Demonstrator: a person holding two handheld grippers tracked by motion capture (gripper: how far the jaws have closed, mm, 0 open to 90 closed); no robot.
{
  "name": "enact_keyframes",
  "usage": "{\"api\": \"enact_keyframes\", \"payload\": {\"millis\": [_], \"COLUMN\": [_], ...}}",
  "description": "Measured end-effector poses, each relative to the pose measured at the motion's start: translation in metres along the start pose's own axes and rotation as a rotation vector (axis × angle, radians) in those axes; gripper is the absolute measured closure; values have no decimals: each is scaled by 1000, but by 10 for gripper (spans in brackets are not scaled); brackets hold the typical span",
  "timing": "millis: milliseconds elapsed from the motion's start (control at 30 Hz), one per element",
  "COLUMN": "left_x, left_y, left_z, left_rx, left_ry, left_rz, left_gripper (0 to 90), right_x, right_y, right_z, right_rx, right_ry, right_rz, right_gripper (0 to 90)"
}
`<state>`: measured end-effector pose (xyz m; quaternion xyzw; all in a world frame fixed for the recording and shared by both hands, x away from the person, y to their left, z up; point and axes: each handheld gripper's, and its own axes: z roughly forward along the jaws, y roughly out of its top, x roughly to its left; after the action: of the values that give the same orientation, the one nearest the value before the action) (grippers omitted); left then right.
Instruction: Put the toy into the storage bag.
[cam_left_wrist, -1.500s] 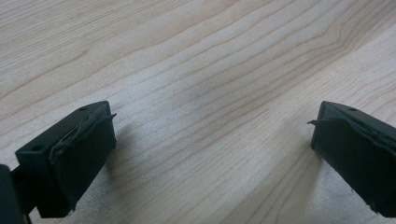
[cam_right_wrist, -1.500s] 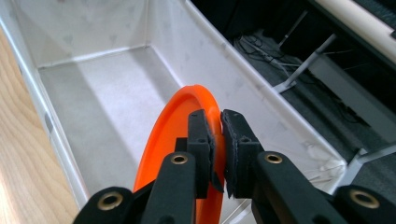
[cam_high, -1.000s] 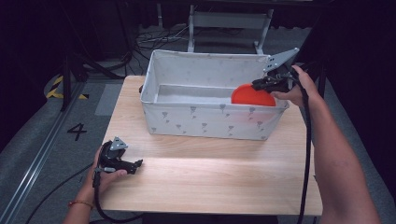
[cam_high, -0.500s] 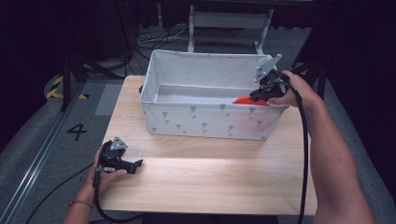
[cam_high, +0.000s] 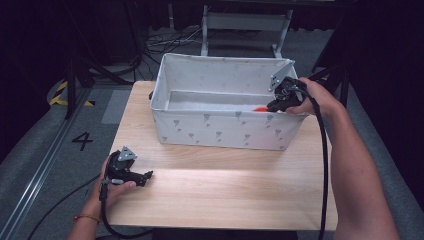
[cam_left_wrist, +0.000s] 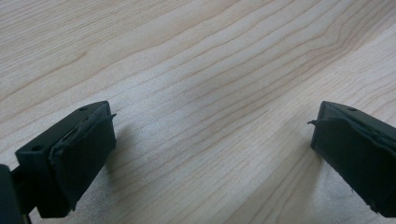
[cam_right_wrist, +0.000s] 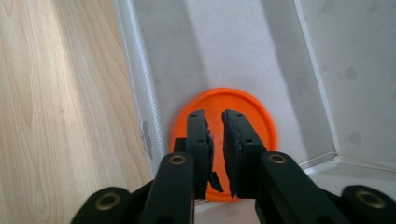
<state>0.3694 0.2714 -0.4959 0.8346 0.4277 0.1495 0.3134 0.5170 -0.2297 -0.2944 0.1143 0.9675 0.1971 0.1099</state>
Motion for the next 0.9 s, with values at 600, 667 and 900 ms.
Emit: {"api": "enact_keyframes", "payload": {"millis": [600,667,900], "left_x": [0,0,0], "left_y": [0,0,0], "left_z": [0,0,0], "left_rx": [-1,0,-1], "left_ry": [1,0,1], "left_rz": [1,-2,0], "left_gripper": [2,2,2], "right_x": [14,18,31], "right_y": [-20,-22,-32], "right_z": [-34,-38,-49], "right_rx": [-316,-336,-391], "right_ry": [-174,-189,-263], "right_rz": [165,178,202], "right_gripper": [504,489,370]}}
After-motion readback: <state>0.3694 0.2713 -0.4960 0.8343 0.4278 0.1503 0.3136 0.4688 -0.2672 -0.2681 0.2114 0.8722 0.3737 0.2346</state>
